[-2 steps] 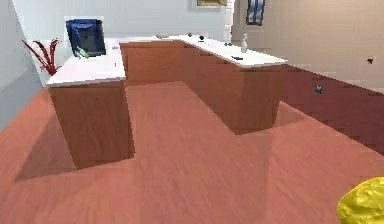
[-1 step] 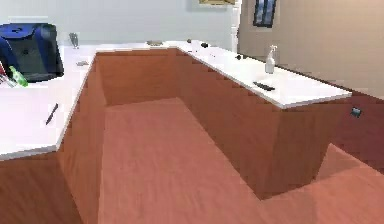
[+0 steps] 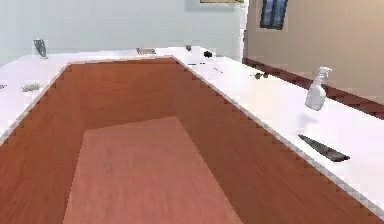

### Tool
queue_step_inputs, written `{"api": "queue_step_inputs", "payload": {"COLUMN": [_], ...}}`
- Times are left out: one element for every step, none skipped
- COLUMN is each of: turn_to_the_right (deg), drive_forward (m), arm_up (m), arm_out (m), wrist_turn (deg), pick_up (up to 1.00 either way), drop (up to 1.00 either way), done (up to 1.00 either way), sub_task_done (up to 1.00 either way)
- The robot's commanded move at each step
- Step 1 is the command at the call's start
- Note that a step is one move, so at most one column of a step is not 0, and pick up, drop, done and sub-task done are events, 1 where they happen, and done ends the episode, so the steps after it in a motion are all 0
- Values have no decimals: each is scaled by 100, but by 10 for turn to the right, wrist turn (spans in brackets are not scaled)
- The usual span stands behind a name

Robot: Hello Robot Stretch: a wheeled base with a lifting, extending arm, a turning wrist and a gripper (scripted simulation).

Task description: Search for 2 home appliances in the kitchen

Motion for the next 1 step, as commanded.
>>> {"api": "queue_step_inputs", "payload": {"turn_to_the_right": [-210], "drive_forward": [0], "arm_up": [0], "arm_out": [0], "wrist_turn": [0], "pick_up": [0], "drop": [0], "done": [0], "sub_task_done": [0]}}
